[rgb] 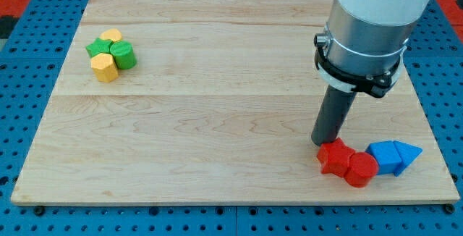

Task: Nudge the red circle slightly up

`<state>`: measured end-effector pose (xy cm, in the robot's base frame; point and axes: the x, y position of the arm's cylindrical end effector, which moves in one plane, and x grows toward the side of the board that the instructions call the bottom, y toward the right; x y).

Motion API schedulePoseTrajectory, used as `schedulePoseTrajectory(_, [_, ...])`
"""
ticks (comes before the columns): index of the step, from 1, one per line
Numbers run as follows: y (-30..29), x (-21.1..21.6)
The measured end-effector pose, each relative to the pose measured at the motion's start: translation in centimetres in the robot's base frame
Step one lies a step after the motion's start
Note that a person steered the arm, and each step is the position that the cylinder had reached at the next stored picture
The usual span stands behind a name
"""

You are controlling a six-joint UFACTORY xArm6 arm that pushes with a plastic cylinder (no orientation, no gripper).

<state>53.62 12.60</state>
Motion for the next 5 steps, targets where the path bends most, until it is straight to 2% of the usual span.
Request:
schedulePoseTrajectory(1, [-0.1, 0.6])
schedulePoseTrajectory(2, [-3.8, 0.5])
schedulePoseTrajectory(3, [-10.3, 0.7])
schedulePoseTrajectory(4, [-12.2, 1.9])
schedulePoseTrajectory(5, [-6.9, 5.5])
